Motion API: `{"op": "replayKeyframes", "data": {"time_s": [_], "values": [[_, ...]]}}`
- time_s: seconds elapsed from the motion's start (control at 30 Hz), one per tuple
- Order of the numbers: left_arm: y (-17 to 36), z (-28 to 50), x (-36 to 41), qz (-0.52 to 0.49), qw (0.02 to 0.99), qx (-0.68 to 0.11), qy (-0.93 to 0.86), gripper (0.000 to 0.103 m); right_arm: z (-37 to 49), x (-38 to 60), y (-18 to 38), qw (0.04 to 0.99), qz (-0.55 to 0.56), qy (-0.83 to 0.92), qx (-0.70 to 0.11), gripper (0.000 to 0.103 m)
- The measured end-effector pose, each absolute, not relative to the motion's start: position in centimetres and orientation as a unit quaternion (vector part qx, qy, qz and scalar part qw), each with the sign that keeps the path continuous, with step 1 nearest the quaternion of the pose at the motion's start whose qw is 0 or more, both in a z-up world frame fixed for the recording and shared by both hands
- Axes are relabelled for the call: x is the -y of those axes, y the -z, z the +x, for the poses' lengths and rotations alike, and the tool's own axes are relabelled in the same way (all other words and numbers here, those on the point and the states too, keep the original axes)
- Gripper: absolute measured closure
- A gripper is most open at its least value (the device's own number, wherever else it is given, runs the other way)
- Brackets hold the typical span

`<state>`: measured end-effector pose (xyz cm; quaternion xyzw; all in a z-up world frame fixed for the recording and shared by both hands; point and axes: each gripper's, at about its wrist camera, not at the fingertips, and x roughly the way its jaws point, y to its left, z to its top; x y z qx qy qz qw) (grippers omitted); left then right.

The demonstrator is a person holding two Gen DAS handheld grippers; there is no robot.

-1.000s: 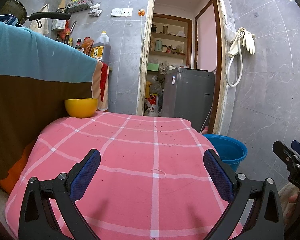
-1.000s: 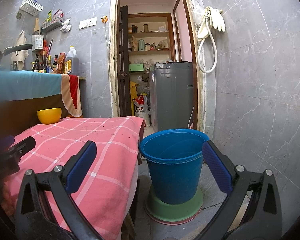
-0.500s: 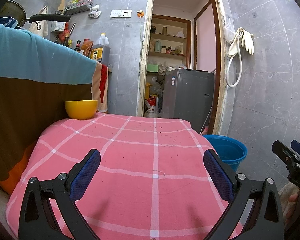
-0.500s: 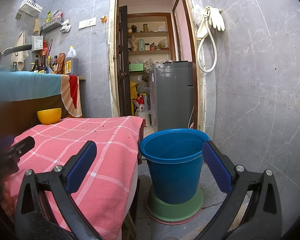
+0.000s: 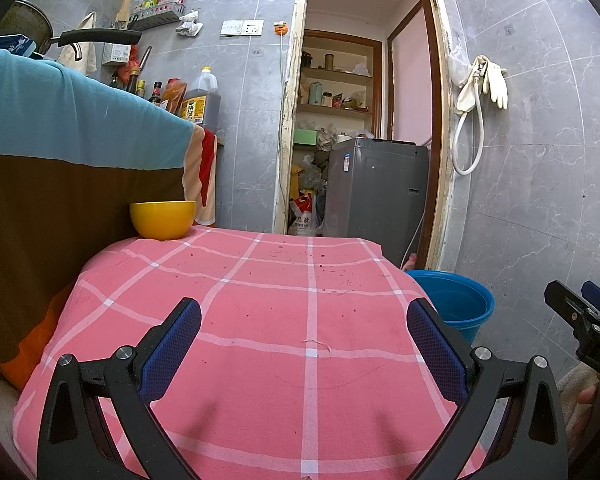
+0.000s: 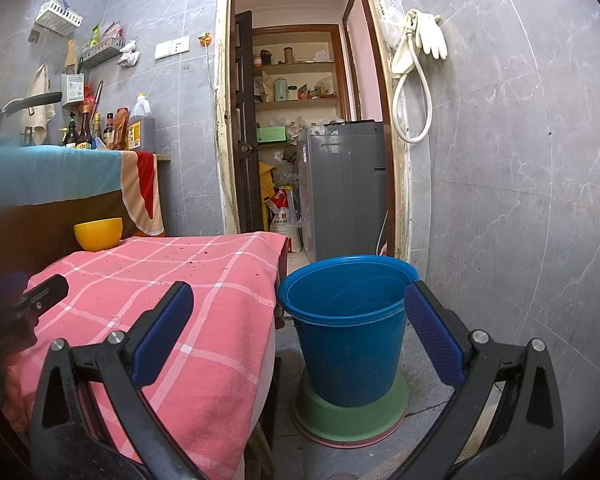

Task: Collect trash

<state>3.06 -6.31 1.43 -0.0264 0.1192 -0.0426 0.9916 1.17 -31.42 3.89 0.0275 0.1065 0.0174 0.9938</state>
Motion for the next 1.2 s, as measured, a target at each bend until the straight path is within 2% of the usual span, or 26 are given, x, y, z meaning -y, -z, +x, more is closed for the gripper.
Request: {"op": "replayKeyframes", "data": {"time_s": [1.2], "values": [[-1.36,3.07,6.15,-0.025,0.992,-0.119,0.043,0.002,0.98,31.14,-3.88,0.994,0.03,-0.015,-0.107,0.0]]}}
